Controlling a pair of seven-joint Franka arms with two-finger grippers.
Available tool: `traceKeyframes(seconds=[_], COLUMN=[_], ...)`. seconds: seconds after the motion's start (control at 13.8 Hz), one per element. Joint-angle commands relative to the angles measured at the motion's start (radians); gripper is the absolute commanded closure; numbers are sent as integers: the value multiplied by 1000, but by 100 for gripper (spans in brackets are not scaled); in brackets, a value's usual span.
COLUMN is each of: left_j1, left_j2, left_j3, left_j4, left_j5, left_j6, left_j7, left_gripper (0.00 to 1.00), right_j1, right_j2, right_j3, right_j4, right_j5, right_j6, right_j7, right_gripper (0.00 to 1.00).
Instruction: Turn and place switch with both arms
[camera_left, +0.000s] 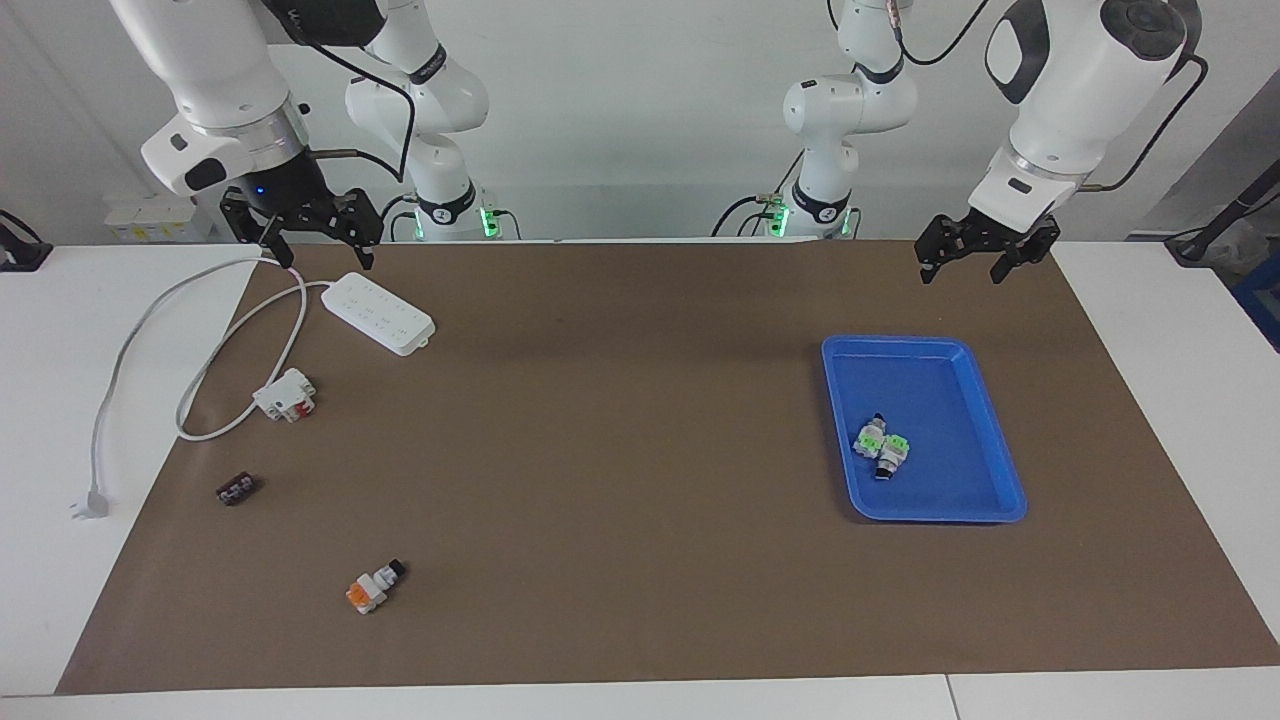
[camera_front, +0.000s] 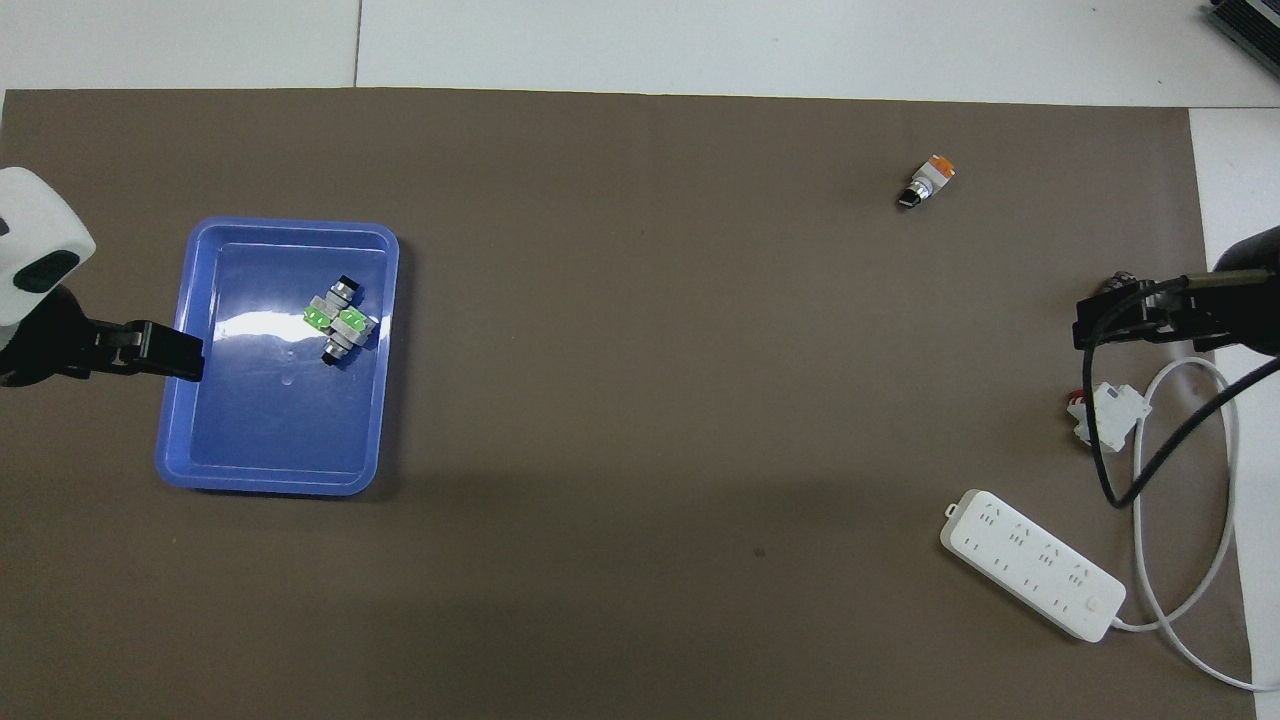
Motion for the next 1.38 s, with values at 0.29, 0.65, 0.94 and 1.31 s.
traceKeyframes(seconds=[0.29, 0.65, 0.94, 1.31], left_j1=[16, 16, 17, 17], left_j2=[-26, -27, -27, -26], left_j3=[-4, -4, -4, -4], left_j4=[-29, -29, -29, -29], left_j5=[-10, -10, -10, -10], left_j6=[17, 17, 17, 17], left_j7=[-6, -6, -6, -6], left_gripper=[0, 0, 0, 0], right_j1=[-14, -31, -54, -58], right_j2=[-19, 4, 65, 223], right_j3=[6, -2, -5, -6], right_j4=[-17, -20, -28, 24], right_j5=[-4, -16, -33, -24], right_j6=[3, 104, 258, 426], right_j7=[6, -15, -8, 73], right_gripper=[0, 2, 3, 9])
